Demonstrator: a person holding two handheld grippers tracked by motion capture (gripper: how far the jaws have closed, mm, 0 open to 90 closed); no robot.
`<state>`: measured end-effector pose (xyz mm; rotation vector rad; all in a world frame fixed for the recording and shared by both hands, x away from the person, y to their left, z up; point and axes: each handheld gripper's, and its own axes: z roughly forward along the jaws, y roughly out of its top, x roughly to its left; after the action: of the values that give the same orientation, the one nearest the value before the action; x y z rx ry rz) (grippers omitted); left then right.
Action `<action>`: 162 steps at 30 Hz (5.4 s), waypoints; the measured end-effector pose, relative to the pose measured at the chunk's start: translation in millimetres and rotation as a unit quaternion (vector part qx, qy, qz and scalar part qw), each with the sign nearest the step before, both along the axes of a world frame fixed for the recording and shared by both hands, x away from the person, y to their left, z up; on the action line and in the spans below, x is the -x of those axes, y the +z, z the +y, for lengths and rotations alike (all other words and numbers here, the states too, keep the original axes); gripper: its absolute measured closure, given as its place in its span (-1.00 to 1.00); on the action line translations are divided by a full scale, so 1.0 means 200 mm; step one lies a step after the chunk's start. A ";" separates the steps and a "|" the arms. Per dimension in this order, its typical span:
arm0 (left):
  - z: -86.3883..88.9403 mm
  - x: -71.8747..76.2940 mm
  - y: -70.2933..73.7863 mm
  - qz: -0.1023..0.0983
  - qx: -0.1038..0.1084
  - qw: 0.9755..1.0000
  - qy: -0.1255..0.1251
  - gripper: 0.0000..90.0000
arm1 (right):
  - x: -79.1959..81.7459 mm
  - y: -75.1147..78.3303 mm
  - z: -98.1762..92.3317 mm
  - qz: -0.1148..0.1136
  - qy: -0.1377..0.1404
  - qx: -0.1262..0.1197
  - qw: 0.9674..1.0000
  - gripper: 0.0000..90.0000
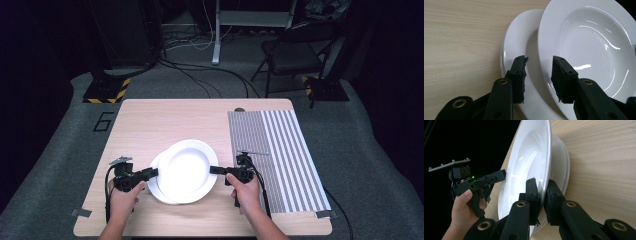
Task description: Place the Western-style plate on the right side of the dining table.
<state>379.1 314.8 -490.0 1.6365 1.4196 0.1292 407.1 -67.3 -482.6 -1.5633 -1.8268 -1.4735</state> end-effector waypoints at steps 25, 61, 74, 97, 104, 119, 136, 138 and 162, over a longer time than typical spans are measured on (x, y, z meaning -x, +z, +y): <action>-0.08 -0.03 -0.04 0.022 0.042 0.999 -0.023 0.12 | 0.02 -0.02 -0.03 -0.001 -0.008 -0.016 1.000 0.83; -0.17 0.04 0.02 0.010 0.002 1.000 -0.003 0.26 | 0.07 0.02 0.02 -0.064 -0.041 0.098 0.992 0.59; -0.16 0.06 0.06 0.003 0.014 1.000 0.007 0.27 | 0.08 0.03 0.07 -0.081 -0.031 0.160 0.983 0.34; -0.20 0.09 0.11 -0.031 -0.026 0.999 0.008 0.29 | 0.11 0.06 0.09 -0.108 -0.028 0.175 0.978 0.26; -0.20 0.10 0.11 -0.035 -0.026 0.999 0.007 0.29 | 0.11 0.06 0.09 -0.113 -0.029 0.177 0.977 0.23; -0.24 0.09 0.13 -0.051 -0.032 0.998 -0.002 0.29 | 0.14 0.08 0.07 -0.119 -0.037 0.180 0.976 0.19; -0.32 0.04 0.14 -0.057 -0.023 0.998 -0.020 0.29 | 0.18 0.11 -0.01 -0.126 -0.062 0.188 0.972 0.19; -0.33 0.04 0.15 -0.056 -0.024 0.998 -0.024 0.29 | 0.18 0.11 -0.02 -0.127 -0.064 0.188 0.972 0.19; -0.47 -0.03 0.16 -0.064 -0.021 0.995 -0.068 0.29 | 0.26 0.12 -0.15 -0.130 -0.107 0.194 0.966 0.18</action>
<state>385.0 221.7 -457.4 1.7222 1.2111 0.1825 355.3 -96.8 -457.6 -1.8732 -2.2675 -1.5427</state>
